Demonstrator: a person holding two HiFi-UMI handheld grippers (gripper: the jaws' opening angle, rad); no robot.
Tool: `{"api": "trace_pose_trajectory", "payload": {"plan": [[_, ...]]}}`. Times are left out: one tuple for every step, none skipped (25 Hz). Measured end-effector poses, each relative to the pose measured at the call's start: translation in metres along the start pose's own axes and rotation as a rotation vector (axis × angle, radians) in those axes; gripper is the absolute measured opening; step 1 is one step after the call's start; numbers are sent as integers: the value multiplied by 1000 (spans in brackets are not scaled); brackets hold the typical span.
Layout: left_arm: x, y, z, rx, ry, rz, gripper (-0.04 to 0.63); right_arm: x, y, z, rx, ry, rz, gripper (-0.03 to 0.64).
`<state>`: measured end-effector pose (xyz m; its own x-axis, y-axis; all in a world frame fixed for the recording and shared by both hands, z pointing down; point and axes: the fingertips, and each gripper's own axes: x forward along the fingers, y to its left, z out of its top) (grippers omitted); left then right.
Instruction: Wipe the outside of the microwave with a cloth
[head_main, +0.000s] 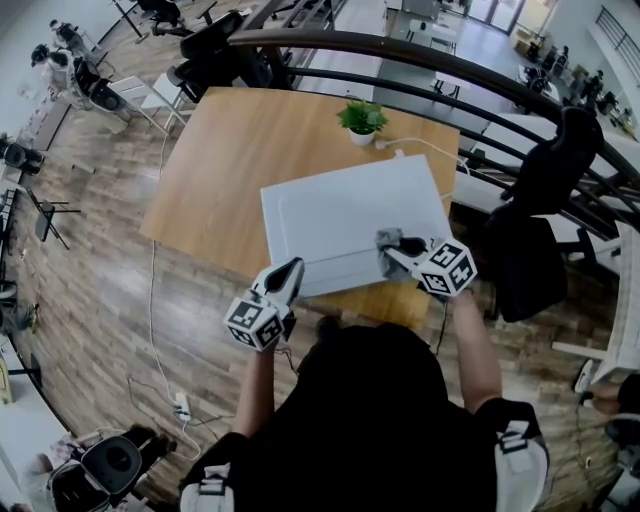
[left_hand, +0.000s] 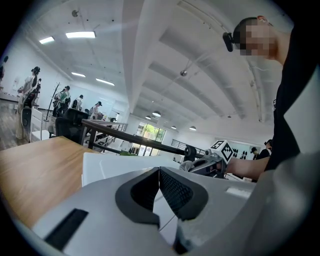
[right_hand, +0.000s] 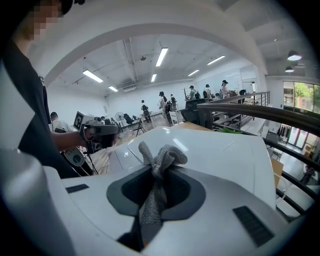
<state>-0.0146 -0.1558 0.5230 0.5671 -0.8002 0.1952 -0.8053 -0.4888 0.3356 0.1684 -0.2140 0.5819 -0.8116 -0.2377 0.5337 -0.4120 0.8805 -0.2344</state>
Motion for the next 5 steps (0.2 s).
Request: {"api": "trace_pose_trajectory", "payload": {"plan": [[2,1,-1,6,0,-1,3,-1,0,0,0,-1,-1,52],[3,1,-2,10,1,-1,3,-3,-1,0,1,-4,-1,52],[5,1,-2,10,1,-2,3,-4,-1,0,3,-8,-1,52],[8,0,-1,8,0,-3,3,-5,-2,0,6,-13,0,52],[10,-1,1,5,0,-3,3,-6,-3,0,9,-17,0,52]]}}
